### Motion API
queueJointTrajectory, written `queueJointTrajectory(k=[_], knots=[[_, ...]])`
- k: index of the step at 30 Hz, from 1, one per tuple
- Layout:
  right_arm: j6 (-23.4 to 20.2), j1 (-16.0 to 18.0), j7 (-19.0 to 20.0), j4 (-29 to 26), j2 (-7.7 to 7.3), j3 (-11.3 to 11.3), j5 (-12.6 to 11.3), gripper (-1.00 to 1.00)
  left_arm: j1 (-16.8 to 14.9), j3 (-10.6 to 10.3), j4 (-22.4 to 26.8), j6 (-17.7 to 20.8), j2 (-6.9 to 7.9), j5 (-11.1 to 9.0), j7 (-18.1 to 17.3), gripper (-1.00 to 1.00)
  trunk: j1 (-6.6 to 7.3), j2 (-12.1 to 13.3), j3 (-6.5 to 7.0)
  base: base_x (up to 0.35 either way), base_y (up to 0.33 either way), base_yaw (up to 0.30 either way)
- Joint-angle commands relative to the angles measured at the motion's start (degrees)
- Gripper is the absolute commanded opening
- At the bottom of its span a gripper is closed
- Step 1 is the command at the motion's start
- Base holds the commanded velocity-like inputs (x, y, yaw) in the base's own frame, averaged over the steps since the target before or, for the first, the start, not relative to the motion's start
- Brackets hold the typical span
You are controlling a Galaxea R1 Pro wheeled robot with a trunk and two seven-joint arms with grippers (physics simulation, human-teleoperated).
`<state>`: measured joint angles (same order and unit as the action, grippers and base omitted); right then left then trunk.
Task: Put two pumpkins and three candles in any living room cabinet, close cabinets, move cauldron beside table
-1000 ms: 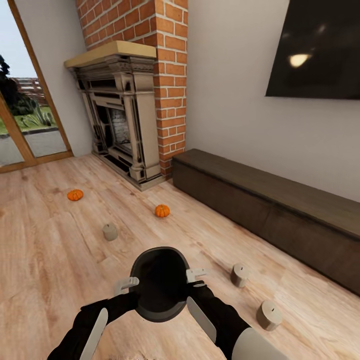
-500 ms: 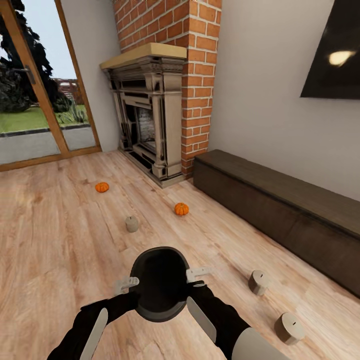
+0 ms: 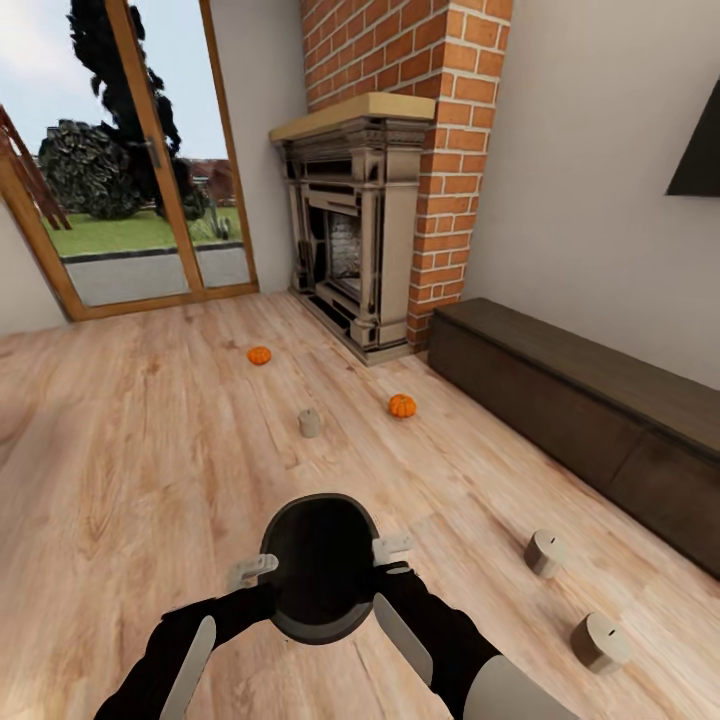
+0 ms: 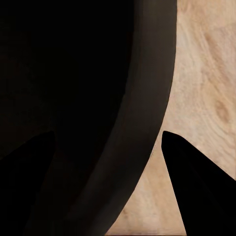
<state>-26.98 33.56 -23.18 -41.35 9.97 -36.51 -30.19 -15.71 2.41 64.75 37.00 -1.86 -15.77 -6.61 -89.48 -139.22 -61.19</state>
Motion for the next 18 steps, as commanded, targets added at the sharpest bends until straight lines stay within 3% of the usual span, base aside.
queueJointTrajectory(k=[1, 9, 18], knots=[[0.52, 0.01, 0.24, -1.45, 0.03, -0.05, -0.75, -1.0, -0.02, 0.13, 0.02, 0.0, 0.02, 0.04, -0.05, -1.0, 0.01, -0.01, 0.0, -0.23, -0.073, 0.292], [0.53, 0.01, 0.24, -1.45, 0.03, -0.05, -0.75, -1.0, -0.02, 0.13, 0.02, 0.0, 0.02, 0.04, -0.03, -1.0, 0.01, -0.01, 0.0, -0.166, -0.06, 0.292], [0.53, 0.01, 0.24, -1.45, 0.03, -0.05, -0.75, -1.0, -0.02, 0.13, 0.02, 0.0, 0.02, 0.2, 0.0, -1.0, 0.01, -0.01, 0.0, -0.021, -0.004, 0.292]])
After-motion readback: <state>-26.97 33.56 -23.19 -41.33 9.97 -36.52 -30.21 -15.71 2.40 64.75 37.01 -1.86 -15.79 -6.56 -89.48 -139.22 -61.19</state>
